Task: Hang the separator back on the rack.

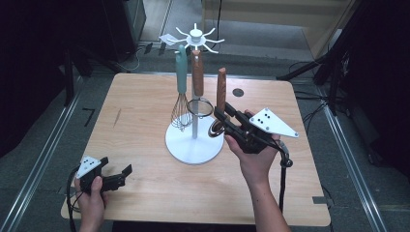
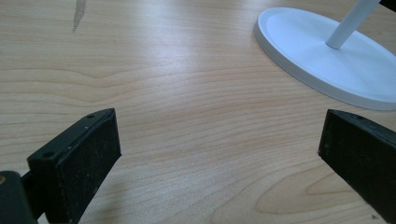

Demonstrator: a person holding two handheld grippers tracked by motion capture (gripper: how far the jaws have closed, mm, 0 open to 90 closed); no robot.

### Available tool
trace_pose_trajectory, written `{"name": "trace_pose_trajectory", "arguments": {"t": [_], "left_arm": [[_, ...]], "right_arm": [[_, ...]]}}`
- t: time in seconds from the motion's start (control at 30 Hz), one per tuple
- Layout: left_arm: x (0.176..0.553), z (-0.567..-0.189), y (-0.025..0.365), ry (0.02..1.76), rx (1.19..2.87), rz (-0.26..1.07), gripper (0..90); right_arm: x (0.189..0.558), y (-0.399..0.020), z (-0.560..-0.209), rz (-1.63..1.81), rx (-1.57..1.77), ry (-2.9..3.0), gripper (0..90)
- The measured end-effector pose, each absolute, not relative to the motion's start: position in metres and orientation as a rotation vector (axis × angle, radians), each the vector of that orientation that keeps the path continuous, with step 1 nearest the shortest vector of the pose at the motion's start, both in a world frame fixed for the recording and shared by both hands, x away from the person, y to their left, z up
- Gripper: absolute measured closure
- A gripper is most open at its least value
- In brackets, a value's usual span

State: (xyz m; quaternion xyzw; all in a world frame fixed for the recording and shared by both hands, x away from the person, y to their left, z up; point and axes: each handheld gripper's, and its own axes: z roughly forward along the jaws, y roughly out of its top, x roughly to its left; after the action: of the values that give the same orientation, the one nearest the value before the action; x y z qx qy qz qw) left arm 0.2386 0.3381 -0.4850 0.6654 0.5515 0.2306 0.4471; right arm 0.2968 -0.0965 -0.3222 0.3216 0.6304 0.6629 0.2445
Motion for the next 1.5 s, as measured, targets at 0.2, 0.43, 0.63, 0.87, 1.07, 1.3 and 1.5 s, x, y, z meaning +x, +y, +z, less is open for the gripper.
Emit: {"name": "trace_pose_trajectory", "arguments": {"t": [0.2,0.43,0.63,0.87,1.07,1.3,1.5], "left_arm": [[0.239,-0.485,0.338,1.369,1.643,0.568,0.0],[0.239,-0.485,0.339,1.372,1.641,0.561,0.0],[0.239,-0.485,0.339,1.371,1.640,0.560,0.0],[0.238,-0.485,0.339,1.368,1.641,0.561,0.0],[0.238,-0.485,0.339,1.367,1.638,0.559,0.0],[0.239,-0.485,0.339,1.365,1.638,0.559,0.0],[0.239,-0.485,0.339,1.366,1.639,0.557,0.0]], "right_arm": [[0.297,-0.094,-0.316,1.812,0.848,1.709,70.9],[0.297,-0.092,-0.310,1.811,0.817,1.700,70.9],[0.298,-0.090,-0.306,1.826,0.816,1.681,70.9],[0.300,-0.090,-0.300,1.830,0.829,1.663,70.9],[0.304,-0.089,-0.297,1.844,0.838,1.660,70.8],[0.310,-0.088,-0.295,1.853,0.850,1.665,70.9],[0.312,-0.086,-0.292,1.860,0.850,1.676,70.9]]}}
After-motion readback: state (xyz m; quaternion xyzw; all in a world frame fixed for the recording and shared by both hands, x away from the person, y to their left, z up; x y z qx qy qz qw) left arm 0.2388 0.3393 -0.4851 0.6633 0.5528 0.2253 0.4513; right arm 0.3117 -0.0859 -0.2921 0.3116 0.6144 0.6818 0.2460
